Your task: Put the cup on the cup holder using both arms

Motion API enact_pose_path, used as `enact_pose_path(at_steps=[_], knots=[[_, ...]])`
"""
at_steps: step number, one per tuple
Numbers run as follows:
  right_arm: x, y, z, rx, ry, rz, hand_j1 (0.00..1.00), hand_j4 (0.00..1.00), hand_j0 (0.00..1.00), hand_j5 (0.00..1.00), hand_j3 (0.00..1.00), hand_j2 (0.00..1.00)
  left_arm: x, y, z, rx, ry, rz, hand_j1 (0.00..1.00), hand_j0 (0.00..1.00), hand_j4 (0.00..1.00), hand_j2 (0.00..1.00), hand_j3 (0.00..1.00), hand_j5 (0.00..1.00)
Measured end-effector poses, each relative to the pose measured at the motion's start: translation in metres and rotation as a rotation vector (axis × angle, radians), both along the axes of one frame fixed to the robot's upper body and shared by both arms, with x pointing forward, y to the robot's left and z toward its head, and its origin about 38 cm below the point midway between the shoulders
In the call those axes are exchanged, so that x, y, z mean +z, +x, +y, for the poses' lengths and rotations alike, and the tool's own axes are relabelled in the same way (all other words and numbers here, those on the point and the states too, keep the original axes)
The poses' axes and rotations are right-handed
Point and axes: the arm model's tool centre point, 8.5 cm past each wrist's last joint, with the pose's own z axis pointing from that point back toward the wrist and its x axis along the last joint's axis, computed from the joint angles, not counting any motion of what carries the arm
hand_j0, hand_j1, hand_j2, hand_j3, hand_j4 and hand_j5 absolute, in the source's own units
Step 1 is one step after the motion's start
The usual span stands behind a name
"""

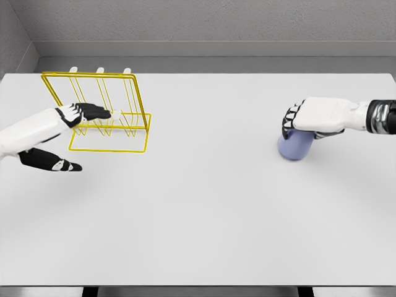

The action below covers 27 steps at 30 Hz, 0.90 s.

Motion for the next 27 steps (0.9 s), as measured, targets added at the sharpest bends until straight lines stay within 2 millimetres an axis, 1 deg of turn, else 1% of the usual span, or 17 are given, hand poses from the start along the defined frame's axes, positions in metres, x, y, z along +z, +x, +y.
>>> enact_pose_path(at_steps=[4,8,12,14,17,22,27], knots=[[0.003,-0.001,0.002,0.010,0.003,-0.007,0.53,0.53,0.53,0.53,0.53,0.53,-0.005,-0.005,-0.003,-0.008,-0.032,0.027,1.00,1.00,1.00,1.00,1.00,1.00],[0.010,-0.004,0.008,0.031,0.013,-0.023,0.53,0.53,0.53,0.53,0.53,0.53,-0.001,-0.006,-0.012,-0.013,-0.127,0.032,1.00,1.00,1.00,1.00,1.00,1.00],[0.015,-0.007,0.015,0.055,0.019,-0.036,0.53,0.53,0.53,0.53,0.53,0.53,-0.002,-0.008,-0.022,-0.021,-0.221,0.045,1.00,1.00,1.00,1.00,1.00,1.00],[0.017,-0.010,0.020,0.071,0.022,-0.041,0.53,0.53,0.53,0.53,0.53,0.53,-0.008,-0.012,-0.030,-0.033,-0.261,0.077,1.00,1.00,1.00,1.00,1.00,1.00],[0.020,-0.014,0.027,0.097,0.026,-0.048,0.53,0.53,0.53,0.53,0.53,0.53,-0.023,-0.018,-0.040,-0.048,-0.301,0.143,1.00,1.00,1.00,1.00,1.00,1.00],[0.030,-0.024,0.037,0.144,0.031,-0.070,0.53,0.53,0.53,0.53,0.53,0.53,-0.050,-0.031,-0.052,-0.073,-0.312,0.249,1.00,1.00,1.00,1.00,1.00,1.00],[0.035,-0.030,0.042,0.168,0.021,-0.078,0.52,0.52,0.52,0.52,0.52,0.52,-0.058,-0.035,-0.055,-0.082,-0.307,0.280,1.00,1.00,1.00,1.00,1.00,1.00]])
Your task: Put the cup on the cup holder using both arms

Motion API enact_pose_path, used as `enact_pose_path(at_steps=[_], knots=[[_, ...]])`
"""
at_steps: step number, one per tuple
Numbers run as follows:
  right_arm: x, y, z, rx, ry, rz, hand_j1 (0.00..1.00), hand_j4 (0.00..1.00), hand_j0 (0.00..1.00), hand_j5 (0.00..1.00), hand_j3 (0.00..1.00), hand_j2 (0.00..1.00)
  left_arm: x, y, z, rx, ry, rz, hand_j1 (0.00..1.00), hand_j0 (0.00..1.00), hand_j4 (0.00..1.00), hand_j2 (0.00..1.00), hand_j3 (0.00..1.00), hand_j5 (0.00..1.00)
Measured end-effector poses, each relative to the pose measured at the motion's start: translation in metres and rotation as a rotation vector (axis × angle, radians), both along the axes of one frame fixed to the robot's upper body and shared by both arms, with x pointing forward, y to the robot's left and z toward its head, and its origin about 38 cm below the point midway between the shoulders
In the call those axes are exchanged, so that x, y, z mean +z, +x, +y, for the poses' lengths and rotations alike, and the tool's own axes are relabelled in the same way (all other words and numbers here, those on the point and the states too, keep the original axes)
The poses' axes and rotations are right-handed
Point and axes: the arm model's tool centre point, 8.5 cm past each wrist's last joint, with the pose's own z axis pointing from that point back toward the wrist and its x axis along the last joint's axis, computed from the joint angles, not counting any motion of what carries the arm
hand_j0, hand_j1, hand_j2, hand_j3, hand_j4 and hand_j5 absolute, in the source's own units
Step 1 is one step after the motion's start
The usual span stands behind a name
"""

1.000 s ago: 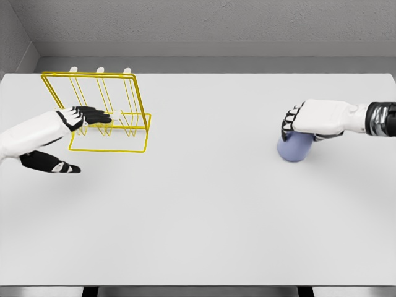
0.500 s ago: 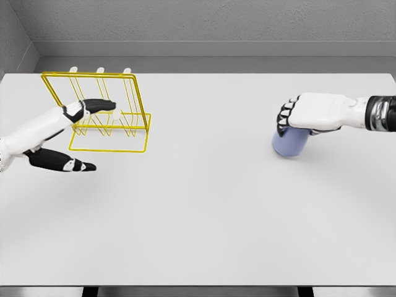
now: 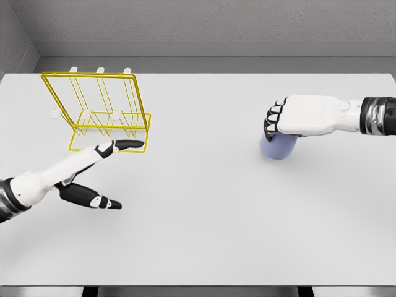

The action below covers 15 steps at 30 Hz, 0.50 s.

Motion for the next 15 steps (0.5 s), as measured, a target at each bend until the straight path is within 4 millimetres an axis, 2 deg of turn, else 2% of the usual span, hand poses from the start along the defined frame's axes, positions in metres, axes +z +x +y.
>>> enact_pose_path(at_steps=[2,5,8,13,15], knots=[[0.001,-0.003,0.004,0.014,-0.001,-0.003,0.52,0.52,0.52,0.52,0.52,0.52,-0.005,-0.003,-0.001,-0.004,-0.001,0.016,1.00,1.00,1.00,1.00,1.00,1.00],[0.005,-0.009,0.012,0.047,0.003,-0.012,0.51,0.51,0.51,0.51,0.51,0.51,-0.026,-0.017,-0.002,0.012,-0.028,0.094,1.00,1.00,1.00,1.00,1.00,1.00],[0.010,-0.015,0.020,0.077,0.010,-0.023,0.51,0.51,0.51,0.51,0.51,0.51,-0.035,-0.023,0.000,0.042,-0.076,0.154,1.00,1.00,1.00,1.00,1.00,1.00],[0.013,-0.022,0.032,0.119,0.021,-0.032,0.51,0.51,0.51,0.51,0.51,0.51,-0.031,-0.019,0.006,0.094,-0.166,0.209,1.00,1.00,1.00,1.00,1.00,1.00],[0.022,-0.021,0.036,0.130,0.025,-0.052,0.51,0.51,0.51,0.51,0.51,0.51,-0.030,-0.017,0.008,0.111,-0.191,0.220,1.00,1.00,1.00,1.00,1.00,1.00]])
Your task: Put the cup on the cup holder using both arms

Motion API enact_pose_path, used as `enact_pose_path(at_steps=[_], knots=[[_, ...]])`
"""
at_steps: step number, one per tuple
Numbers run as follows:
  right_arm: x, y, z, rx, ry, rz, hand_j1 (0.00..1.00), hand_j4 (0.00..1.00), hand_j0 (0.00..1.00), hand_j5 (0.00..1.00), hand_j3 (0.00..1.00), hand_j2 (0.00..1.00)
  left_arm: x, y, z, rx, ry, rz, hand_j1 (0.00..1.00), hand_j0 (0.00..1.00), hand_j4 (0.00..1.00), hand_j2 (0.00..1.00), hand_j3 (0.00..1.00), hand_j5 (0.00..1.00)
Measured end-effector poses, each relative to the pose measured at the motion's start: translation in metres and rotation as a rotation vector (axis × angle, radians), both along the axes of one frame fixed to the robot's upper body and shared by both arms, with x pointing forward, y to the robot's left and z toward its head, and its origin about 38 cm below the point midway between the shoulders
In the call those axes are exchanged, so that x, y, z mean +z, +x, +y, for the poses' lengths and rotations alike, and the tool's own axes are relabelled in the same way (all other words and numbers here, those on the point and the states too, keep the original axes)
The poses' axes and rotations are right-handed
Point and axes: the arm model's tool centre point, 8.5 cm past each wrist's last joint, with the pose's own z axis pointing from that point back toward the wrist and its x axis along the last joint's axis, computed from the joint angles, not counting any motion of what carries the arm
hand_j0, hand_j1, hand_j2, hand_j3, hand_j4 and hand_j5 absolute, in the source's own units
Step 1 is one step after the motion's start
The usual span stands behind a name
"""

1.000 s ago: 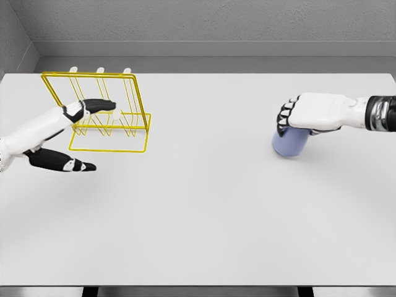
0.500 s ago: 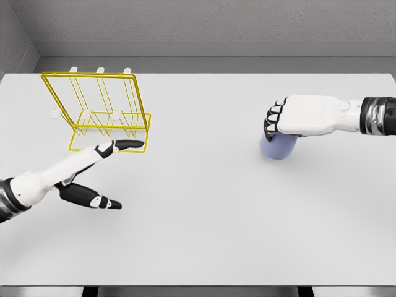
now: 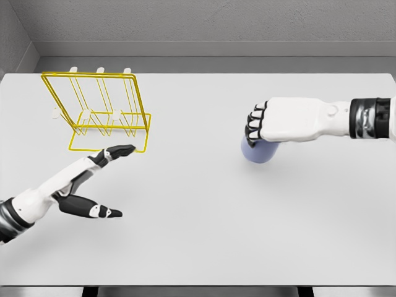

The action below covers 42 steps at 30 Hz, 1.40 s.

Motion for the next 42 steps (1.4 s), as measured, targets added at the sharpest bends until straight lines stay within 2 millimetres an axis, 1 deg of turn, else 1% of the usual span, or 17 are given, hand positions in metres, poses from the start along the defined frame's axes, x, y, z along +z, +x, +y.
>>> enact_pose_path(at_steps=[5,10,19,26,31,37,40,42], knots=[[0.002,0.000,0.009,0.021,0.012,-0.004,0.51,0.51,0.51,0.51,0.51,0.51,0.001,0.002,0.003,0.036,-0.047,0.028,1.00,1.00,1.00,1.00,1.00,1.00],[0.004,0.000,0.019,0.045,0.028,-0.008,0.51,0.51,0.51,0.51,0.51,0.51,-0.004,0.001,0.001,0.048,-0.077,0.059,1.00,1.00,1.00,1.00,1.00,1.00],[0.002,-0.002,0.039,0.089,0.057,0.003,0.51,0.51,0.51,0.51,0.51,0.51,-0.005,0.000,0.000,0.045,-0.061,0.044,1.00,1.00,1.00,1.00,1.00,1.00],[-0.004,-0.005,0.058,0.130,0.084,0.021,0.50,0.50,0.50,0.50,0.50,0.50,-0.008,0.001,-0.003,0.076,-0.123,0.082,1.00,1.00,1.00,1.00,1.00,1.00],[-0.014,-0.009,0.071,0.161,0.097,0.048,0.50,0.50,0.50,0.50,0.50,0.50,-0.010,0.002,-0.006,0.084,-0.155,0.100,1.00,1.00,1.00,1.00,1.00,1.00],[-0.021,-0.013,0.080,0.186,0.094,0.068,0.49,0.49,0.49,0.49,0.49,0.49,-0.011,0.002,-0.007,0.086,-0.166,0.105,1.00,1.00,1.00,1.00,1.00,1.00],[-0.018,-0.013,0.087,0.202,0.104,0.068,0.49,0.49,0.49,0.49,0.49,0.49,-0.011,0.002,-0.007,0.091,-0.170,0.106,1.00,1.00,1.00,1.00,1.00,1.00],[-0.012,-0.013,0.091,0.211,0.116,0.064,0.49,0.49,0.49,0.49,0.49,0.49,-0.010,0.003,-0.007,0.094,-0.173,0.104,1.00,1.00,1.00,1.00,1.00,1.00]])
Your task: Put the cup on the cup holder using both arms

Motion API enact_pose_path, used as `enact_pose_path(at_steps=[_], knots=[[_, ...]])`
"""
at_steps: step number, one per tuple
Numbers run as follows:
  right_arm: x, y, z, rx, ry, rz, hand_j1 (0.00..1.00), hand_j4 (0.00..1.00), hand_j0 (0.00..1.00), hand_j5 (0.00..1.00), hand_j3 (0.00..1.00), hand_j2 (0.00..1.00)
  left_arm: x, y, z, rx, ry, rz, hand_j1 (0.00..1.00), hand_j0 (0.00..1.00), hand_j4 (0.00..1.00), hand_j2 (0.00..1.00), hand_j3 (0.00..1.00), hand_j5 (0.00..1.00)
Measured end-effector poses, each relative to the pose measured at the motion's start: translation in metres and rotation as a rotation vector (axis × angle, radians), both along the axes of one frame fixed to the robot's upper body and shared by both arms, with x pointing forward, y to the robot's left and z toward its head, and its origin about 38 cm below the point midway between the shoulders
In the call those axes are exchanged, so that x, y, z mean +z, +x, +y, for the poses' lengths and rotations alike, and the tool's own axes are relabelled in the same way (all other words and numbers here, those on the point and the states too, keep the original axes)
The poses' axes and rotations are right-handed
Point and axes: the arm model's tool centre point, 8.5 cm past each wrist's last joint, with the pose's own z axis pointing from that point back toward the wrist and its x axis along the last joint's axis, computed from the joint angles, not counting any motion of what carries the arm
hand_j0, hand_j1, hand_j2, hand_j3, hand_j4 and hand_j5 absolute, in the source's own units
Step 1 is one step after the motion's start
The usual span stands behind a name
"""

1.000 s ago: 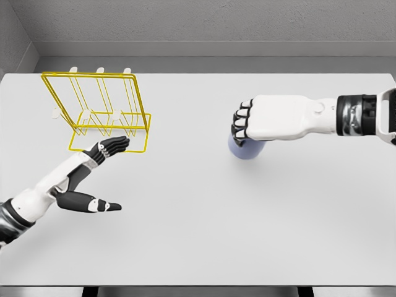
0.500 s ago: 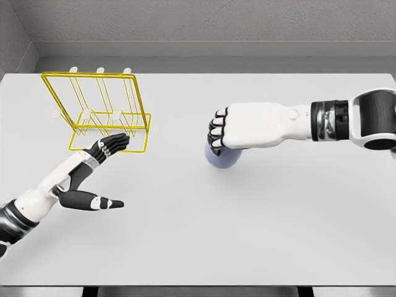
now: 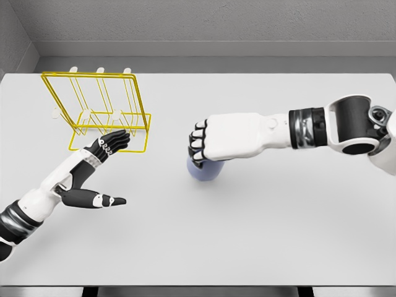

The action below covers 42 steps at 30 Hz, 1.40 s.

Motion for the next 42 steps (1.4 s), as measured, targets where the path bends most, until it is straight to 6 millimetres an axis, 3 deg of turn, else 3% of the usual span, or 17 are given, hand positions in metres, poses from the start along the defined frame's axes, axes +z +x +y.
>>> enact_pose_path(at_steps=[9,15,22,27,34,42], knots=[[0.012,-0.002,0.022,0.050,0.043,-0.003,0.47,0.47,0.47,0.47,0.47,0.47,-0.002,0.001,-0.002,0.005,-0.012,0.000,1.00,1.00,1.00,1.00,1.00,1.00],[0.034,-0.001,0.031,0.077,0.067,-0.031,0.46,0.46,0.46,0.46,0.46,0.46,-0.002,0.001,-0.003,0.006,-0.012,0.001,1.00,1.00,1.00,1.00,1.00,1.00],[0.035,-0.006,0.049,0.120,0.098,-0.011,0.46,0.46,0.46,0.46,0.46,0.46,-0.001,0.002,-0.003,0.006,-0.013,-0.001,1.00,1.00,1.00,1.00,1.00,1.00],[0.021,-0.009,0.049,0.123,0.063,0.002,0.46,0.46,0.46,0.46,0.46,0.46,-0.002,0.002,-0.002,0.009,-0.013,0.000,1.00,1.00,1.00,1.00,1.00,1.00],[-0.009,-0.011,0.036,0.093,-0.002,0.029,0.46,0.46,0.46,0.46,0.46,0.46,-0.003,0.002,-0.004,0.011,-0.023,0.002,1.00,1.00,1.00,1.00,1.00,1.00],[-0.024,-0.013,0.034,0.088,-0.023,0.044,0.46,0.46,0.46,0.46,0.46,0.46,-0.005,0.001,-0.005,0.010,-0.026,0.007,1.00,1.00,1.00,1.00,1.00,1.00]])
